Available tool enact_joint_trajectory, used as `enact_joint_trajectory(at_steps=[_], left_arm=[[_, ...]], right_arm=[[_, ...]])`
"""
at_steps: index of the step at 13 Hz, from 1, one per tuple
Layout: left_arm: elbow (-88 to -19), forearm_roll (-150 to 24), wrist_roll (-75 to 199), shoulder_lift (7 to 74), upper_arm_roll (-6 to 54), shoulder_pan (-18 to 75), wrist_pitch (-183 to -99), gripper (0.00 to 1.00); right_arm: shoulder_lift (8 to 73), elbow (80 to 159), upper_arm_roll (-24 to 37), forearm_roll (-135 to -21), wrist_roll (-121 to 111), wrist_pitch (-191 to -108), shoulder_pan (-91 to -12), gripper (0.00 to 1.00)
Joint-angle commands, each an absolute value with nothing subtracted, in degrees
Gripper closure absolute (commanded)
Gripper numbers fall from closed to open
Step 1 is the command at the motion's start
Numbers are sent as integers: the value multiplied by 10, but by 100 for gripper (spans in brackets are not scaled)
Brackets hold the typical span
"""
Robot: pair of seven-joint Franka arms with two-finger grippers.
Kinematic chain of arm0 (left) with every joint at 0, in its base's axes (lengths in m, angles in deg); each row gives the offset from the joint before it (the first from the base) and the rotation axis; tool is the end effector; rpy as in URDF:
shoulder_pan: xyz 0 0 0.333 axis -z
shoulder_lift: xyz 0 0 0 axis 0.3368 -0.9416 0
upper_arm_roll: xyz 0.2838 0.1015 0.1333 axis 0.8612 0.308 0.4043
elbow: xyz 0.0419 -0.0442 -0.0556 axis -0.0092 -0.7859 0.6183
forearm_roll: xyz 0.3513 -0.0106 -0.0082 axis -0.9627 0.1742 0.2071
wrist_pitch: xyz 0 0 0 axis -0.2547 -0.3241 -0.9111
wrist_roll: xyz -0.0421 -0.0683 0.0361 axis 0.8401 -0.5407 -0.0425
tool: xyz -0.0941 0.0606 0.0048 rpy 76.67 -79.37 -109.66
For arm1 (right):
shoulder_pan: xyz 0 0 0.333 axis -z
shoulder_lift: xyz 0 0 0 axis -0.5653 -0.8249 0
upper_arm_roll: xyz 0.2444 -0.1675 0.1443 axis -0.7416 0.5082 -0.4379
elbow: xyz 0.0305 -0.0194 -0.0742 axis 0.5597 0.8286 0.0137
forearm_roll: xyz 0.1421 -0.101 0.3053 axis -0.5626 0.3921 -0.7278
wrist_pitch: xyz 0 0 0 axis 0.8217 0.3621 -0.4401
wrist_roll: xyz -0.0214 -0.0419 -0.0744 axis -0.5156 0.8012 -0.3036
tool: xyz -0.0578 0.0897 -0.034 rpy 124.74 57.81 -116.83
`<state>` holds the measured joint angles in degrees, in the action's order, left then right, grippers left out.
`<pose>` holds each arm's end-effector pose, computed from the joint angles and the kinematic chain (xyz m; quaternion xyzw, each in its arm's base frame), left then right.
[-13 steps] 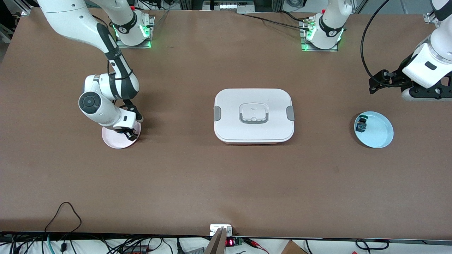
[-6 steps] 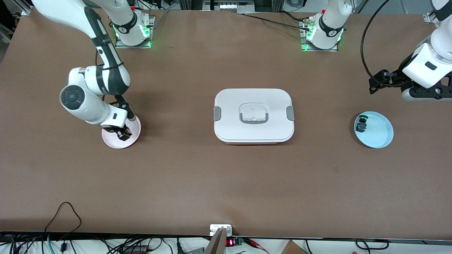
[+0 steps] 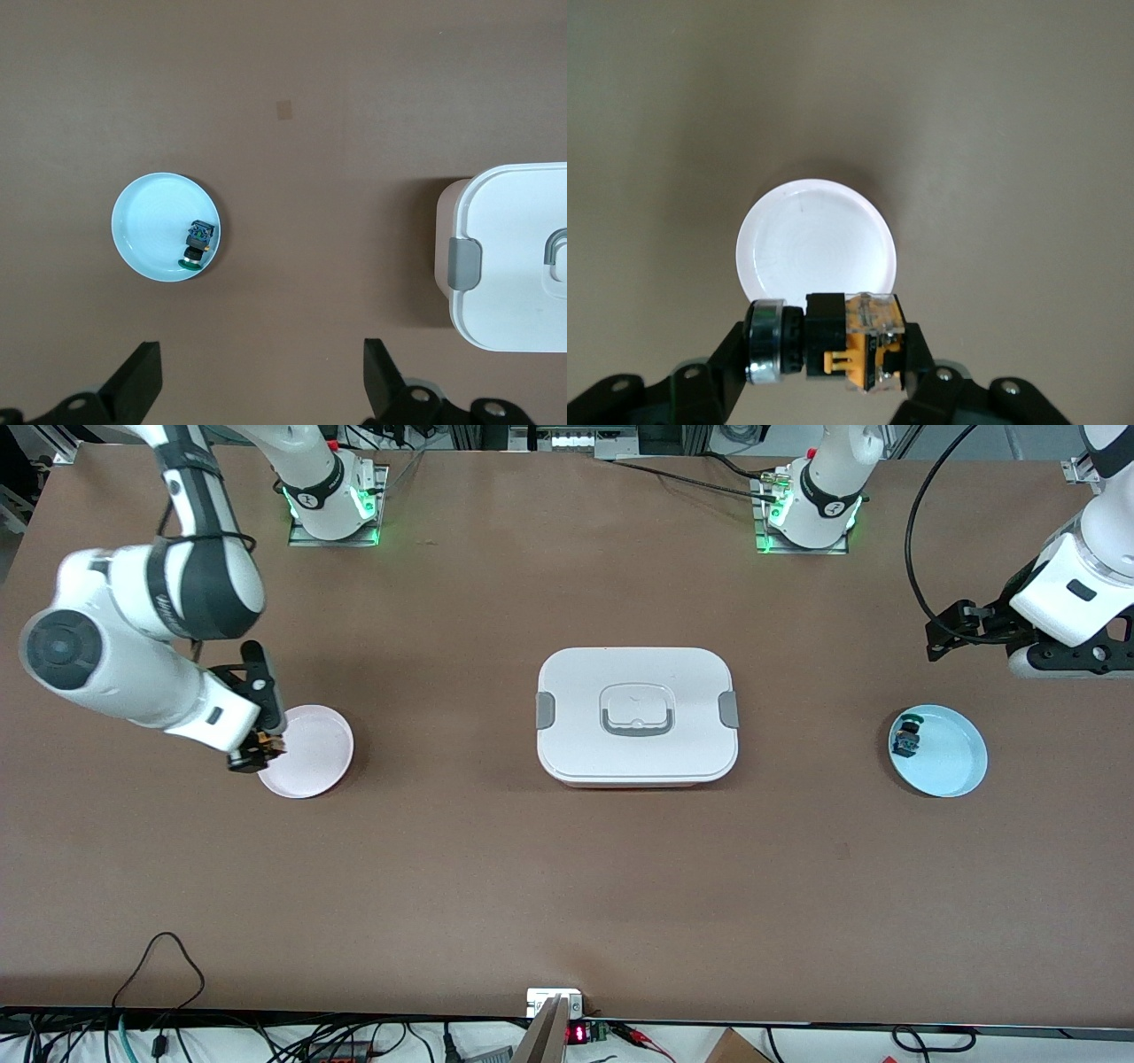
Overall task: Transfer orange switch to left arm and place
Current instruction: 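Lift the orange switch off the white plate with the right gripper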
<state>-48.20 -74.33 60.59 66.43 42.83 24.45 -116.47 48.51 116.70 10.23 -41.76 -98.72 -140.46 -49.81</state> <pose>0.5106 -0.0359 0.6056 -0.9997 -0.0051 0.0152 0.0202 0.5882 0.0723 0.4621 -0.6087 -0.7919 0.0430 0.0217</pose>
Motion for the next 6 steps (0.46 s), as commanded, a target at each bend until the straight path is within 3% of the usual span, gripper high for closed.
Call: enact_joint_trajectory(at_steps=[1,6], left_arm=[[-462,-754,605,655,429,244,-1151,0],[-462,-754,605,655,429,245,-1151,0]], right_arm=[[475,1080,111,-424,-921,-1318,-495,100],[474,993,117,-424,-887,-1242,-495,100]])
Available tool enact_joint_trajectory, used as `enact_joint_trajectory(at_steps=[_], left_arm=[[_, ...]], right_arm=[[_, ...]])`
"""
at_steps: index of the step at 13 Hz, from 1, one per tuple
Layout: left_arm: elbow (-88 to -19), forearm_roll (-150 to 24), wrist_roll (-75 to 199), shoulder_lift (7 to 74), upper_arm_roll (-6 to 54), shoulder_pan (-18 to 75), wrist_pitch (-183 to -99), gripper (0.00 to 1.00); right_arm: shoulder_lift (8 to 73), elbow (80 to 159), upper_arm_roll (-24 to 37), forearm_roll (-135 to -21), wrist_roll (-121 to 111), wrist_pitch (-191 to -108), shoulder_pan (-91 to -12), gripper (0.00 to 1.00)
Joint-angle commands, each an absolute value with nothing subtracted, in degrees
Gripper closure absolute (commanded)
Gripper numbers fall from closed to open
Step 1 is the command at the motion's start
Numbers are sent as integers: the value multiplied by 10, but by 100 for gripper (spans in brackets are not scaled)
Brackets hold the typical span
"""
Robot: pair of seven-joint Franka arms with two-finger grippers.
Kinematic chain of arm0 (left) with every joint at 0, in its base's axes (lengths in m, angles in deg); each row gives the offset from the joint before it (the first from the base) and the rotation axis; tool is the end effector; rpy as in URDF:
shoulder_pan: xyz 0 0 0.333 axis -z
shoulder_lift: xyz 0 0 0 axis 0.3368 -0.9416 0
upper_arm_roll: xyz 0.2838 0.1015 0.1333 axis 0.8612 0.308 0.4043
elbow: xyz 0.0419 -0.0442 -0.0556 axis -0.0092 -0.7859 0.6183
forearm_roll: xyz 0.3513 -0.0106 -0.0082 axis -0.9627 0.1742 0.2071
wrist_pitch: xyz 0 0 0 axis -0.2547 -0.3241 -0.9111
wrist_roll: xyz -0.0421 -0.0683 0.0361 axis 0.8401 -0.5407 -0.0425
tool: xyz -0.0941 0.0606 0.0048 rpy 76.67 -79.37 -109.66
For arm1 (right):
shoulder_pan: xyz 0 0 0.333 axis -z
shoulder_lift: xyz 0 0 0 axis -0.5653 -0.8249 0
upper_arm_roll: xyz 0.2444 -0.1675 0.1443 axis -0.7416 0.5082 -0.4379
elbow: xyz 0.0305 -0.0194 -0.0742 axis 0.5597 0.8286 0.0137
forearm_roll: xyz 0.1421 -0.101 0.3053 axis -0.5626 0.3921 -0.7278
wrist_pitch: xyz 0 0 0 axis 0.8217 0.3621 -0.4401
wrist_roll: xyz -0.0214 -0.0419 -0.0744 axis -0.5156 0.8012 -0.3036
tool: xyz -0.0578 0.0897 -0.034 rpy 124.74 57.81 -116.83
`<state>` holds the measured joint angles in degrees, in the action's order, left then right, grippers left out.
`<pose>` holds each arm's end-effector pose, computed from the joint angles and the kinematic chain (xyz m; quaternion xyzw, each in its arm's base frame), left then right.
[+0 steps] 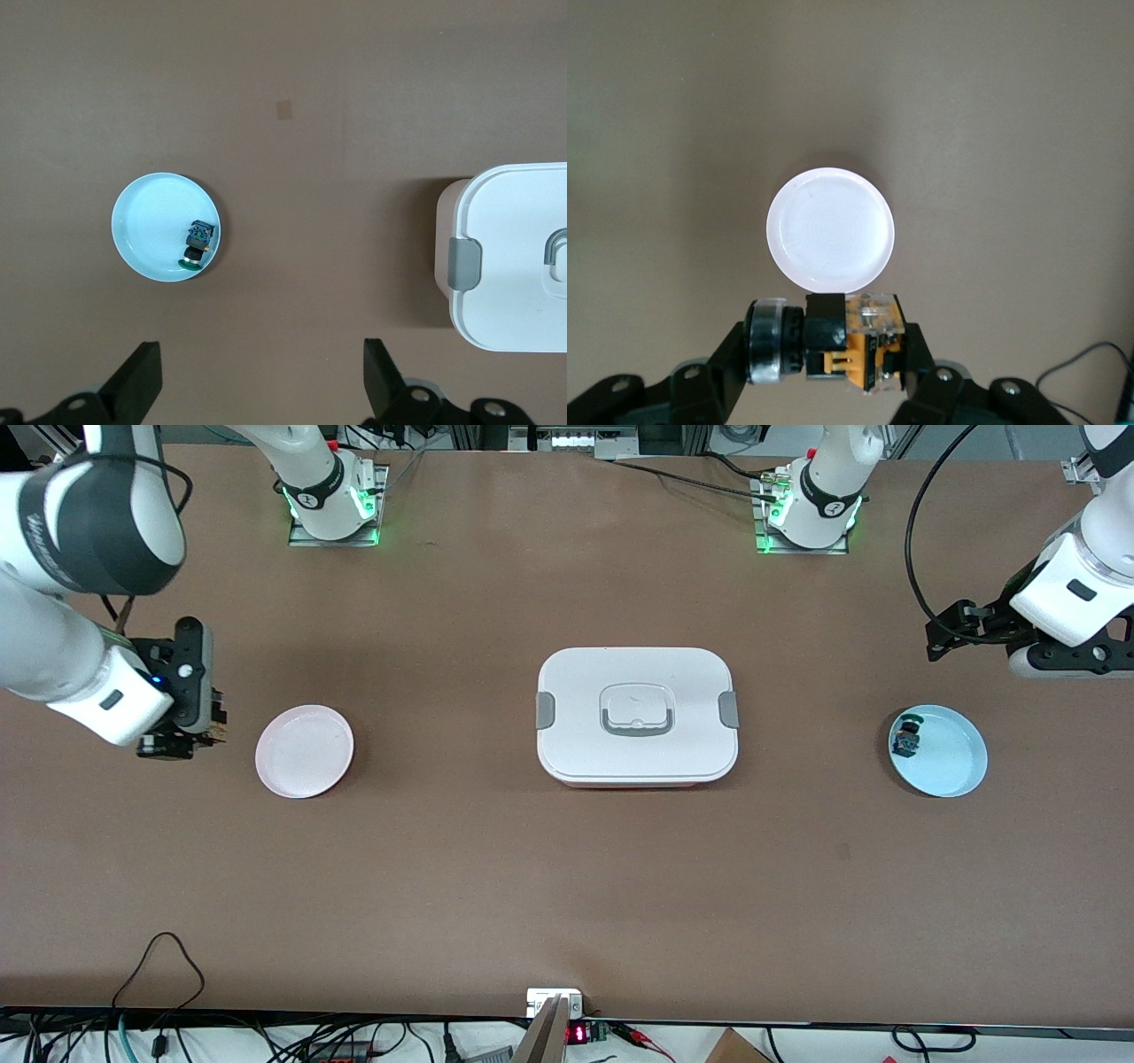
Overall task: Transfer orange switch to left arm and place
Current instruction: 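Lift the orange switch off the white plate with the right gripper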
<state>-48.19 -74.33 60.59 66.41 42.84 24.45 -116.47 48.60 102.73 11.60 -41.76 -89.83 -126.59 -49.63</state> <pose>0.5107 -0.0358 0.6055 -0.9997 -0.0051 0.0153 0.0202 0.5902 0.0623 0.5491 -0.6770 -0.7345 0.0446 0.0155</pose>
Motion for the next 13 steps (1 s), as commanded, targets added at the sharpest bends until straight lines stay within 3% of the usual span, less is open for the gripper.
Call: enact_joint_trajectory(at_steps=[1,9,13], left_arm=[[-462,-754,605,655,429,245,-1152,0],[-462,-754,605,655,429,245,-1151,0],[-462,-754,606,655,429,245,-1151,0]], right_arm=[[474,993,117,-424,-888,-1242,-495,100],[472,993,112,-487,-894,-1240,-495,100],[441,1001,112,-702,-936,-1204,-482,100]])
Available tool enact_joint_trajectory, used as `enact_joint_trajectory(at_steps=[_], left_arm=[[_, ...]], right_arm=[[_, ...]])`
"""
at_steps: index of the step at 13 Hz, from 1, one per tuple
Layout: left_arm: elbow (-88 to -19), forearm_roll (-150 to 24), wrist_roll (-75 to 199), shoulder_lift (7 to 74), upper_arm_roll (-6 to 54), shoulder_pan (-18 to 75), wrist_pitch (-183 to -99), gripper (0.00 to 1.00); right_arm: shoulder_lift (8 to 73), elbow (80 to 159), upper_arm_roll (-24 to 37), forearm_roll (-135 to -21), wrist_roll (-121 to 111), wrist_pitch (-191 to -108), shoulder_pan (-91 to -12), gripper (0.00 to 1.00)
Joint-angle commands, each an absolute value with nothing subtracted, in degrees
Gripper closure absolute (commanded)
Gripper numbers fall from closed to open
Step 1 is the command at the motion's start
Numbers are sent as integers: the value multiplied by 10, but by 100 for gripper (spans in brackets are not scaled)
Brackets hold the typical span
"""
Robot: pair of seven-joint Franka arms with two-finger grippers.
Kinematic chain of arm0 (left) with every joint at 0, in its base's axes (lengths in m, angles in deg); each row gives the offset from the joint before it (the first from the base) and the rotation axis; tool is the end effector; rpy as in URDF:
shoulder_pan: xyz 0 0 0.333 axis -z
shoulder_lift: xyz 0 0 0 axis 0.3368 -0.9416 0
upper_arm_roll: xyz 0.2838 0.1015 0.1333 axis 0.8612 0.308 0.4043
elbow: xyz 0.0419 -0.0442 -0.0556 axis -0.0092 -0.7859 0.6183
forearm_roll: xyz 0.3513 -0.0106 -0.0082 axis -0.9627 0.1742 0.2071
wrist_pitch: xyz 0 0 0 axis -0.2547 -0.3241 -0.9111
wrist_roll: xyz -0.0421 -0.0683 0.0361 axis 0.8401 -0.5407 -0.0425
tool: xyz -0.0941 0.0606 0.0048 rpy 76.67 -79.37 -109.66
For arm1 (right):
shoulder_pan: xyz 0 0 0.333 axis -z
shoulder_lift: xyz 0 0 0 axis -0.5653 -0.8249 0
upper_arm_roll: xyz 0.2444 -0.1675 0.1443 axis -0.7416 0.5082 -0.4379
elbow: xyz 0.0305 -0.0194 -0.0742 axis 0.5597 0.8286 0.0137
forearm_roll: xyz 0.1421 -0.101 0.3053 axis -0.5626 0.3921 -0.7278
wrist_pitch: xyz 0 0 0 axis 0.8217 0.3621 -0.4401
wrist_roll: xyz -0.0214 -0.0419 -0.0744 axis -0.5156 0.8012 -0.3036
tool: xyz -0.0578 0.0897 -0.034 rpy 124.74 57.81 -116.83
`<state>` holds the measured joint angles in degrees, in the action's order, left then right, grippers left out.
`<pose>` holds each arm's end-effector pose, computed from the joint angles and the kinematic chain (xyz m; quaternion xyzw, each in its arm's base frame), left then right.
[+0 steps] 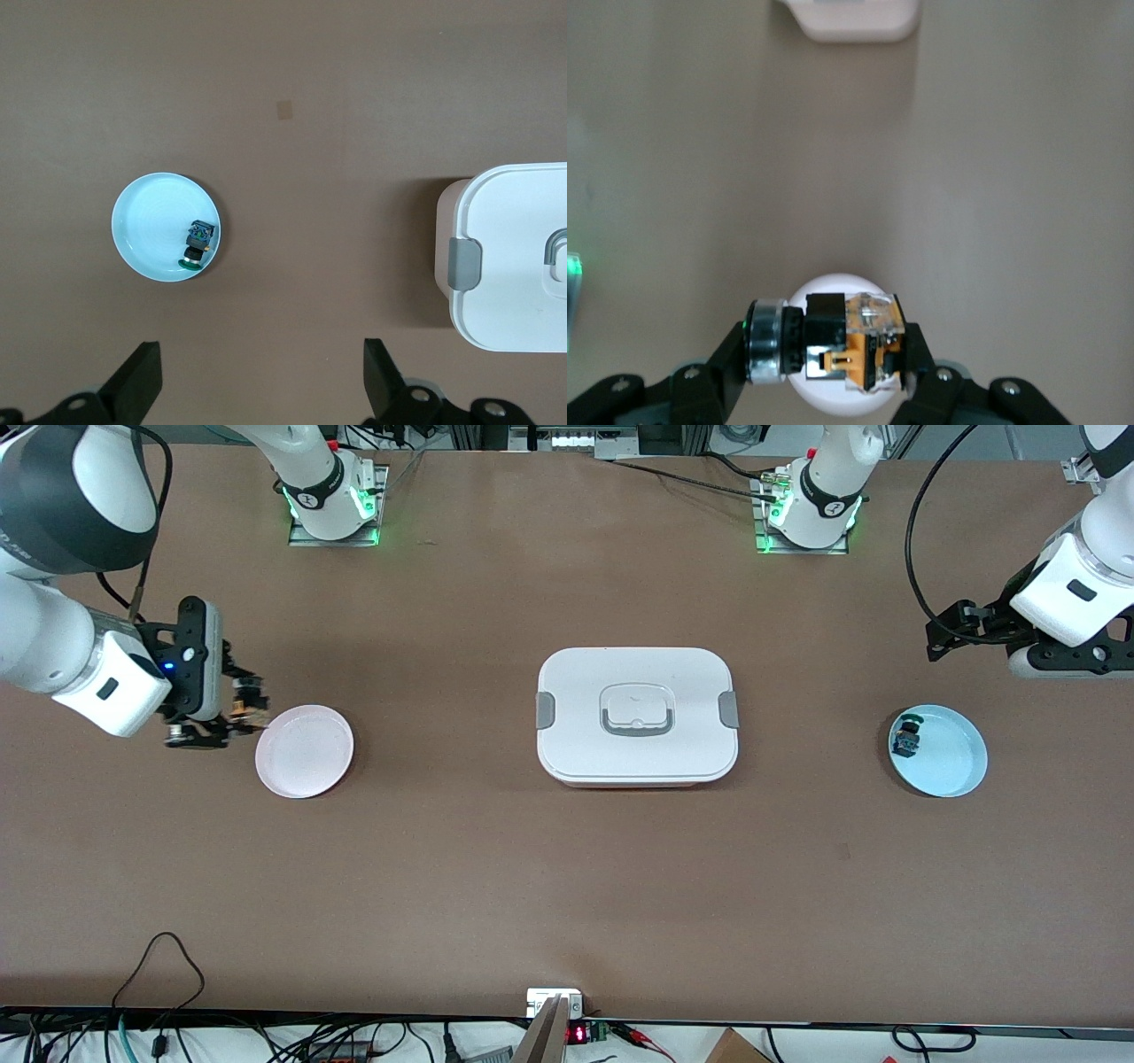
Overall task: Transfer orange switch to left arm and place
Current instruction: 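Carry the switch over the box with the right gripper while the left gripper approaches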
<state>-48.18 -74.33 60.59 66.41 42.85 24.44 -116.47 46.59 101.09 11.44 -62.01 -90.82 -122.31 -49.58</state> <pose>0.5107 -0.0356 0.6056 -0.9997 -0.0053 0.0152 0.0202 0.5879 0.1050 0.5404 -0.6666 -0.7246 -0.0453 0.1689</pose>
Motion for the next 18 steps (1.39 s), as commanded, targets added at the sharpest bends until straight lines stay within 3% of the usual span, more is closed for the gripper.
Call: enact_joint_trajectory(at_steps=[1,6,10,13,18], left_arm=[[-462,-754,605,655,429,244,-1151,0],[-462,-747,604,647,429,245,-1150,0],[-462,-733,604,646,425,246,-1131,0],[-462,-666,604,627,425,245,-1069,0],[-467,-444,602,626,431,215,-1050,0]], right_arm=[[432,1010,112,-764,-945,-1205,-481,100],[396,1044,112,-1043,-983,-1196,-482,100],[394,1055,112,-1134,-995,-1169,-481,100],[371,1072,108,-1254,-1035,-1160,-487,100],[367,1073,106,-1340,-1038,-1202,-540,100]])
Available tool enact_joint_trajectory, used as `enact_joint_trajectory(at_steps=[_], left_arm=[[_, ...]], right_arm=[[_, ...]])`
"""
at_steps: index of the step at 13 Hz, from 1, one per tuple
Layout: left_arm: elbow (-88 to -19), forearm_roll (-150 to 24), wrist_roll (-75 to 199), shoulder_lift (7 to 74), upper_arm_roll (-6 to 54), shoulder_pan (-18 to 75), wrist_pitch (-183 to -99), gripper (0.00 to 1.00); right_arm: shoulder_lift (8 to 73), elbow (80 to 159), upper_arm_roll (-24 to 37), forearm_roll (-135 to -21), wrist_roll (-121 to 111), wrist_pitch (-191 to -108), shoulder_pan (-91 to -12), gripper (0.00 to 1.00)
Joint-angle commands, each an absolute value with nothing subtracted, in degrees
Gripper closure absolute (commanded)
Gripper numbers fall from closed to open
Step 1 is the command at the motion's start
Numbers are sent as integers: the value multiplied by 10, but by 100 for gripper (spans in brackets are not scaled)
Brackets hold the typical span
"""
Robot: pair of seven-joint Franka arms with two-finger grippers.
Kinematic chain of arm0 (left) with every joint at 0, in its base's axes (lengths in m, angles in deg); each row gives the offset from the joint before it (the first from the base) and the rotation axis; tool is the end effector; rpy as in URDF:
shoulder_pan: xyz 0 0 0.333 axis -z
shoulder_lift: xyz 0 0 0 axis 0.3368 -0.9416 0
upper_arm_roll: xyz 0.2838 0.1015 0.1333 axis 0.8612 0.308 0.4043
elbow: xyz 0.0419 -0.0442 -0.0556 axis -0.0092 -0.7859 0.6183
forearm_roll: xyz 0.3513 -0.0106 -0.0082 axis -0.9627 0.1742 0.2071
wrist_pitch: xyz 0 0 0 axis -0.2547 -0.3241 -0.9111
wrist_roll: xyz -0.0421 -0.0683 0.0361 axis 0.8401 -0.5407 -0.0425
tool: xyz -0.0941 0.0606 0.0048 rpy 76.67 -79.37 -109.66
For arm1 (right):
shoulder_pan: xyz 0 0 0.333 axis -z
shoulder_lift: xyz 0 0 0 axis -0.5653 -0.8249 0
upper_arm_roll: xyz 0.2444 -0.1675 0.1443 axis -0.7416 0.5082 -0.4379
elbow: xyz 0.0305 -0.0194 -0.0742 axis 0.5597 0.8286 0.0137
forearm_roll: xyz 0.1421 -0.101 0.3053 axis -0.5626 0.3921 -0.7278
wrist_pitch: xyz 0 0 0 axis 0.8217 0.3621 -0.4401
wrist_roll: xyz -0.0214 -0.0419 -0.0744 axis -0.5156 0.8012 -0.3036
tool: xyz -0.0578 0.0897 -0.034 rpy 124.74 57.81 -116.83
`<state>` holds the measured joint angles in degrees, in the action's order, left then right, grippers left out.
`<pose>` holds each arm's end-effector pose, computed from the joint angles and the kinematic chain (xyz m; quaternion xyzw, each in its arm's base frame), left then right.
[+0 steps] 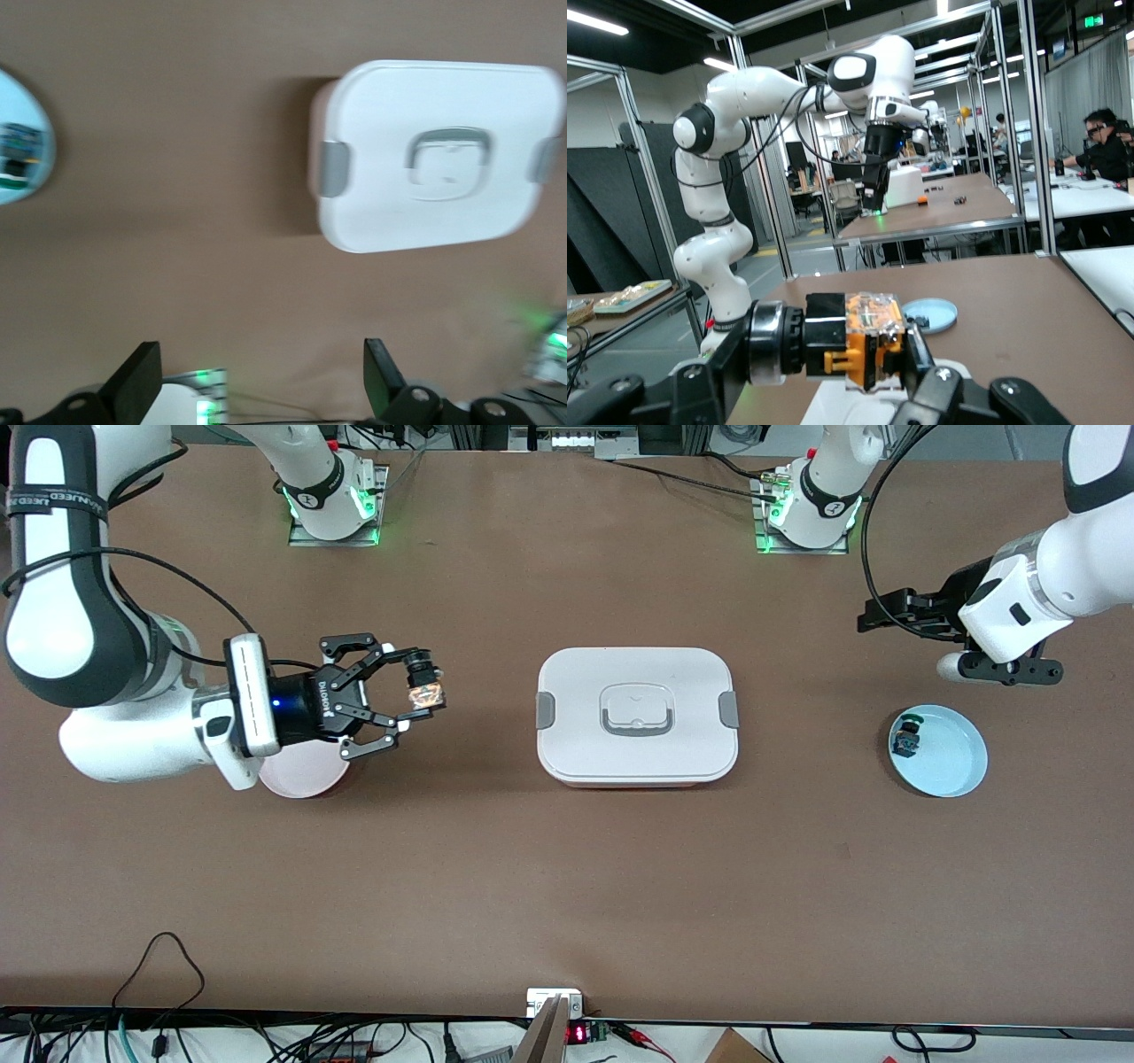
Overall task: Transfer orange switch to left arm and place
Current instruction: 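Carry the switch over the box with the right gripper while the left gripper approaches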
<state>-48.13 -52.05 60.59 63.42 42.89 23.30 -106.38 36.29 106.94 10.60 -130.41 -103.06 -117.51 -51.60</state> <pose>0.5011 -0.0711 0.5744 0.9762 0.0151 -0.1407 0.1646 0.6114 0.2276 0.4854 -0.4906 -0.5289 -0.3673 0.5871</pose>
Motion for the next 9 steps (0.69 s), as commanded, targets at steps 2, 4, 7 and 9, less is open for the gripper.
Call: enact_joint_trajectory(at_steps=[2,4,7,9], left_arm=[[-472,-347,599,610,431,206,-1055,0],[-499,-267,575,604,423,210,-1092,0],[-553,-93,512,602,393,216,-1179,0],[-559,-24,508,601,369,216,-1220,0]], right_arm=[[361,1071,105,-1397,-1037,-1266,-587,100],[356,1066,105,-1438,-1030,-1343,-638,100],[326,1035,105,-1500,-1026,-1436,-698,100],[323,1020,104,-1500,-1013,-1489,-726,100]])
